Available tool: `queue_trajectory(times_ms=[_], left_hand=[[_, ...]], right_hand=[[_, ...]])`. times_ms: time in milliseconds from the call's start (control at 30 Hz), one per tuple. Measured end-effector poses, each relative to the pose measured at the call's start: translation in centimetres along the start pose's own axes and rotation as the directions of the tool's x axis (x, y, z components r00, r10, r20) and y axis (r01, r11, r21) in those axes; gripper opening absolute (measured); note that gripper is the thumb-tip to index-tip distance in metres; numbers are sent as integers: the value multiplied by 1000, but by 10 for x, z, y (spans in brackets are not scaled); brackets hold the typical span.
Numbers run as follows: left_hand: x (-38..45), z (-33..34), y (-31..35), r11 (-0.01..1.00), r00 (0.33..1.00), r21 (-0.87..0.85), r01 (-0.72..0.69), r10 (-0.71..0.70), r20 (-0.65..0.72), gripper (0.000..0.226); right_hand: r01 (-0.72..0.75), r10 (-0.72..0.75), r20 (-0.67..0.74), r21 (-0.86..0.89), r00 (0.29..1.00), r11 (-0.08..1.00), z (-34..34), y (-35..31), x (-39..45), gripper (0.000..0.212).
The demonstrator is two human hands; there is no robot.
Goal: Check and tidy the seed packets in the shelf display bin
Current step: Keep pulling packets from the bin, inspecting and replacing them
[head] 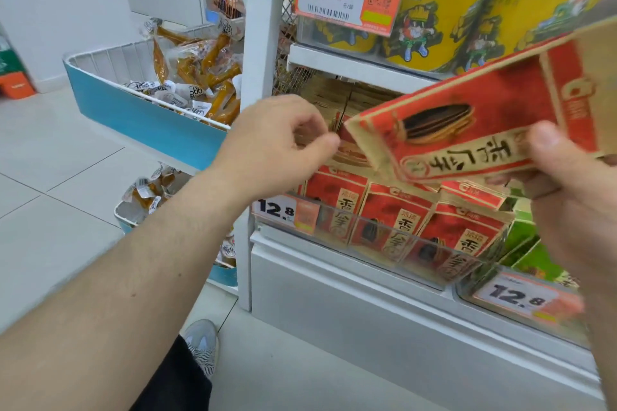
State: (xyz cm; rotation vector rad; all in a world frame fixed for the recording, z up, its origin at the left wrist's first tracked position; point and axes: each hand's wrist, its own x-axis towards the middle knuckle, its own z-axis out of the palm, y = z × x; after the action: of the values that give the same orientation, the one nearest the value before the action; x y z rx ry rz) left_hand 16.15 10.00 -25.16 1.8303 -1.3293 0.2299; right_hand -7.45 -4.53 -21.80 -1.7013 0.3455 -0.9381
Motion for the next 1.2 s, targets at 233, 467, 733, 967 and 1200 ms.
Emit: queue_trajectory(times_ms=[233, 467, 733, 967, 1200], left_hand=[[23, 21, -10, 951, 936, 287, -118, 10, 353, 79], [34, 37, -3, 883, 873, 454, -115, -129, 471, 78], [32, 39, -6, 906, 901, 413, -97, -97, 423, 64], [24, 29, -7, 979, 986, 153, -133, 116, 117, 29], [19, 15, -17, 948, 943, 14, -317, 317, -103, 16]], right_hand=[[197, -242, -31, -485, 970, 852, 19, -23, 16, 18], [251, -261, 64, -562, 963, 788, 39, 10, 42, 35], [260, -186, 186, -782, 965, 566, 52, 27, 60, 24], [232, -61, 225, -909, 972, 346, 71, 31, 76, 24], [26, 349, 122, -963, 929, 267, 77, 36, 97, 43]])
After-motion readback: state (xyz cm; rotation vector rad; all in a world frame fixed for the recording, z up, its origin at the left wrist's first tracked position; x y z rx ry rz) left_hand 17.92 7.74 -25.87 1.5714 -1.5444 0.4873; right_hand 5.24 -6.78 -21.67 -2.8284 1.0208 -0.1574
